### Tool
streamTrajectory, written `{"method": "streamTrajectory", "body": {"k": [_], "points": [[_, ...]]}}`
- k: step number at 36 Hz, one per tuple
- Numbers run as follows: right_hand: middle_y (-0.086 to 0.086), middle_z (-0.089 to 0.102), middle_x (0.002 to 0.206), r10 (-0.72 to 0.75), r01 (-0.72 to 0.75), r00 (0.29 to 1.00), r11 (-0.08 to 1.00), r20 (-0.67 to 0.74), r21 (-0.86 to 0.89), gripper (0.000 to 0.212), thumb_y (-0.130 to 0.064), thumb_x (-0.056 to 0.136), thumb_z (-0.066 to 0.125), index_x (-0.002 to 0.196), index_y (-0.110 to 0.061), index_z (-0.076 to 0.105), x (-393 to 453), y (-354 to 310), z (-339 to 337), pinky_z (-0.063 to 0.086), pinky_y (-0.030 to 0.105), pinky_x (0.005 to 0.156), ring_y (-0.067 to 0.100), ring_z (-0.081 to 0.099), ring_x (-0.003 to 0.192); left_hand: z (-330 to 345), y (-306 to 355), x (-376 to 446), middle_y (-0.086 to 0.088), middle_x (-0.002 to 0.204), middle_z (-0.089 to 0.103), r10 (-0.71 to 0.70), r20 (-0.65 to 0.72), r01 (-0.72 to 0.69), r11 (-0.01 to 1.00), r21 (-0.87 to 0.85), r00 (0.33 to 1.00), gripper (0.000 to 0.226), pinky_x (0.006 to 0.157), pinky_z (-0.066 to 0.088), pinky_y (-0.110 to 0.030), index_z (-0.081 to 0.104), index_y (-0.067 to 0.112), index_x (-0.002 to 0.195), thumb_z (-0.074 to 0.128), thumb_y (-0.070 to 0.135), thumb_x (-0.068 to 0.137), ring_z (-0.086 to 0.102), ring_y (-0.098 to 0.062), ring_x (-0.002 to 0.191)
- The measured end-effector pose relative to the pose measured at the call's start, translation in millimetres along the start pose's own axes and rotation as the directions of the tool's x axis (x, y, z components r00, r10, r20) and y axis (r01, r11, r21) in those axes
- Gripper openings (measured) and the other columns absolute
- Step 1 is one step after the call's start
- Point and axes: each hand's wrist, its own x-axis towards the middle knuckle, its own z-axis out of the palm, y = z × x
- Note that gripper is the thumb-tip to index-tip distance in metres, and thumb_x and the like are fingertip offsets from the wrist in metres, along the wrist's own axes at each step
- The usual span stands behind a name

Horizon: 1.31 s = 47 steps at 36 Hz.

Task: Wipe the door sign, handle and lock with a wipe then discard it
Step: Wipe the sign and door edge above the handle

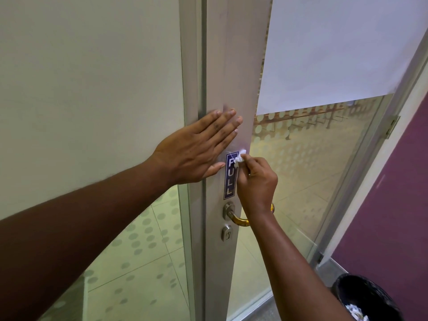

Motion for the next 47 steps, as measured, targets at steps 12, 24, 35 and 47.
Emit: {"method": "streamTrajectory", "body": {"k": [12,24,35,47], "points": [[0.001,0.070,0.089,0.007,-0.008,0.999,1.000,0.043,0.022,0.023,-0.009,0.091,0.070,0.114,-0.009,0.073,-3,6,-2,0.053,0.019,0.065,0.009,0.062,0.072,-1,0,0,-0.032,0.165,-0.005,0.006,0.011,-0.006,1.000,-0.002,1.000,0.079,0.128,0.009,-0.050,-0.001,-0.005,0.159,-0.003,0.052,0.105,-0.002,-0.045,0.155],[-0.009,0.075,0.071,0.738,-0.725,0.667,0.610,0.103,0.320,0.010,-0.020,0.086,0.073,0.090,-0.025,0.080,-47,29,4,0.062,0.042,0.073,0.016,0.073,0.069,0,1,0,-0.031,0.166,-0.001,0.008,-0.014,-0.008,1.000,-0.006,1.000,0.078,0.128,0.009,-0.050,0.002,-0.005,0.159,-0.003,0.051,0.105,0.003,-0.045,0.155],[-0.013,0.076,0.084,0.713,-0.687,0.701,0.671,0.011,0.278,0.017,-0.018,0.087,0.070,0.101,-0.016,0.079,-43,22,23,0.046,0.002,0.057,-0.010,0.065,0.068,0,1,-1,-0.032,0.165,0.000,0.014,-0.019,-0.015,1.000,-0.007,1.000,0.078,0.128,0.010,-0.050,0.002,-0.005,0.159,-0.005,0.050,0.105,0.003,-0.044,0.155],[-0.007,0.073,0.090,0.494,-0.457,0.864,0.852,-0.102,0.254,0.019,-0.017,0.089,0.070,0.106,-0.013,0.077,-6,3,16,0.046,0.001,0.067,-0.002,0.066,0.078,-1,0,1,-0.032,0.165,-0.001,0.020,0.001,-0.020,1.000,-0.003,1.000,0.080,0.128,0.011,-0.051,0.002,-0.006,0.159,-0.005,0.052,0.104,0.002,-0.045,0.155]]}}
